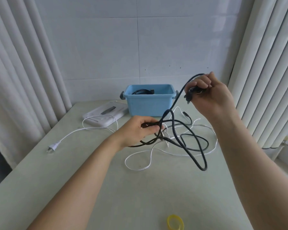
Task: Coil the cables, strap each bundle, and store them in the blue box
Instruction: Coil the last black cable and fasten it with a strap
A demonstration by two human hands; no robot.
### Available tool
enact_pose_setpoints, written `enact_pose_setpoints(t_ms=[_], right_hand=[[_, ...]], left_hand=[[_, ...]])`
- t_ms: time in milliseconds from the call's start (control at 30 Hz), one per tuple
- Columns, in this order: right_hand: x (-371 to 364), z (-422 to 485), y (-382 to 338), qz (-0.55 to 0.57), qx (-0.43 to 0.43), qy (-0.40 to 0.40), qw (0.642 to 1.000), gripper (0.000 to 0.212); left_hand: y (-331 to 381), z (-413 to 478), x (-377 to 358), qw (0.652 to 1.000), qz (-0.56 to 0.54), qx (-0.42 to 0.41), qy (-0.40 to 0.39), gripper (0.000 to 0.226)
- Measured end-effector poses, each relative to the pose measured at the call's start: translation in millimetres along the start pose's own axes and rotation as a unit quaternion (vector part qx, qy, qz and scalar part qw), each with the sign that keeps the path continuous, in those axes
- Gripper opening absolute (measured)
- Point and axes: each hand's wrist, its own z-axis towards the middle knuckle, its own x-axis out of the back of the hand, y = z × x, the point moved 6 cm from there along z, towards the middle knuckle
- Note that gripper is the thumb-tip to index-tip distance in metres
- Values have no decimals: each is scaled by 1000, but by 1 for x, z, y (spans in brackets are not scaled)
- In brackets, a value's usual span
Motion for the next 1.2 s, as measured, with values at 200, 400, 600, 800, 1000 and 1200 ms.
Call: enact_pose_setpoints(t_ms=[200, 400, 600, 800, 1000, 1200], right_hand=[[6, -1, -5, 38, 82, 88, 992, 37], [11, -1, 3, -488, 224, 108, 837, 28], [8, -2, 25, -800, 148, 6, 582, 15], [11, 0, 31, -687, 80, 1, 723, 32], [14, 1, 16, -329, 12, 31, 944, 29], [-3, -7, 26, -302, -27, -3, 953, 33]], left_hand=[[-9, 0, 23, 999, 13, 6, 43, 16], [-1, 0, 29, 983, -173, -11, 60, 27], [4, -2, 60, 934, -304, -75, 173, 48], [-1, -3, 71, 920, -279, -60, 268, 39], [-8, -10, 77, 935, -205, -12, 291, 29], [3, -7, 64, 978, -83, -37, 187, 17]])
